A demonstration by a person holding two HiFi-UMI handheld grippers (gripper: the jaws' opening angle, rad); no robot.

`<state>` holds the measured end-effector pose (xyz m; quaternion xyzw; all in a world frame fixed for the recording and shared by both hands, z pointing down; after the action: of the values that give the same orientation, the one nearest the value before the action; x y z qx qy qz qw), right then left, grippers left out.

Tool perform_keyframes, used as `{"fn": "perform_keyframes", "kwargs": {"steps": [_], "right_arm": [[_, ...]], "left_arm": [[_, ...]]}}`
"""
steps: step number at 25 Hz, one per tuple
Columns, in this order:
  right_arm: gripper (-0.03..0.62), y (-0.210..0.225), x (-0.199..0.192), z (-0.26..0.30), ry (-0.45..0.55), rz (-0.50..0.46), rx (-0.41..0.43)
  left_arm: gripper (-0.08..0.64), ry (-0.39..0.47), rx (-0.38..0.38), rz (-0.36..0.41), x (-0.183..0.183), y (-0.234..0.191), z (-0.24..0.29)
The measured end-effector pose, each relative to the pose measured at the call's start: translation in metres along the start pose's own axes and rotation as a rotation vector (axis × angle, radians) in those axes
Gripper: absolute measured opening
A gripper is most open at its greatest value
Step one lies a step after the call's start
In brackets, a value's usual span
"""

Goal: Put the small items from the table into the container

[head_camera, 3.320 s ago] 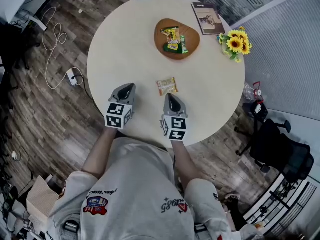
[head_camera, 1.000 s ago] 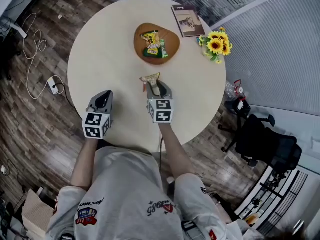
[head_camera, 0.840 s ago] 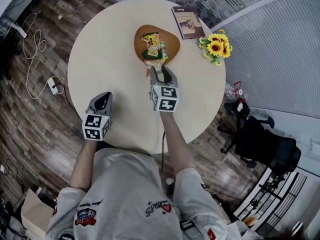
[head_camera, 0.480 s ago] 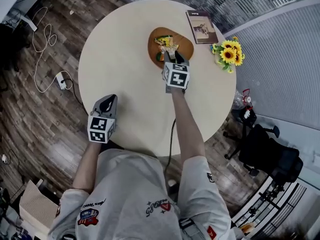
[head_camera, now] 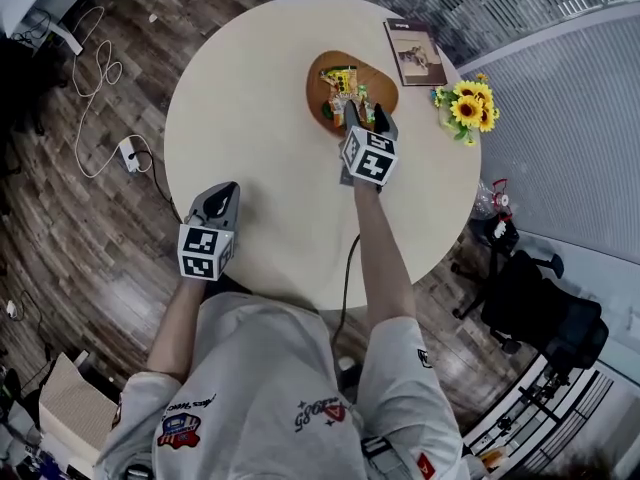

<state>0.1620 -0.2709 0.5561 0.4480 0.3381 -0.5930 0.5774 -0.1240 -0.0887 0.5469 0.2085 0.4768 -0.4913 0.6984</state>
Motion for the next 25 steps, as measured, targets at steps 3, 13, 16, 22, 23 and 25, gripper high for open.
{"fn": "perform_keyframes", "kwargs": {"steps": [3,13,16,22,23,25], "right_arm": [[0.216,-0.005,0.023,-0.031,0.079,0.004,0.059],[0.002,-0.075,0.021,-0.18,0.189,-0.024,0.173],[0.002,-0.093,-0.015,-0.205,0.115,0.034,0.197],[0.0,-0.109,-0.076,-0.233,-0.007,0.13,0.209],[0.0,-0.11,-0.082,-0.237,-0.019,0.138,0.207],[0.0,-0.112,-0.09,-0.243,-0.039,0.138,0.205]], "left_arm": [[0.006,0.023,-0.004,0.0,0.007,0.009,0.009],[0.006,0.084,-0.074,0.024,0.021,0.042,0.004],[0.006,0.083,-0.085,0.024,0.019,0.054,-0.001],[0.006,0.073,-0.11,0.05,0.011,0.077,0.004],[0.006,0.068,-0.115,0.049,0.009,0.08,0.004],[0.006,0.06,-0.123,0.047,0.005,0.085,0.003]]}}
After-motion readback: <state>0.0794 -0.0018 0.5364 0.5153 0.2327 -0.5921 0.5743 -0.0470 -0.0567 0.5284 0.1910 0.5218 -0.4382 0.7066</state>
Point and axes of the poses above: the fingertips, and each gripper's own axes: z forward along the fingers, y to its right, x out of its top, the point moved 4 cm from there along -z, backward along the fingers, and after that the axes turned 8 degrees about y, right-handed, at the moved point
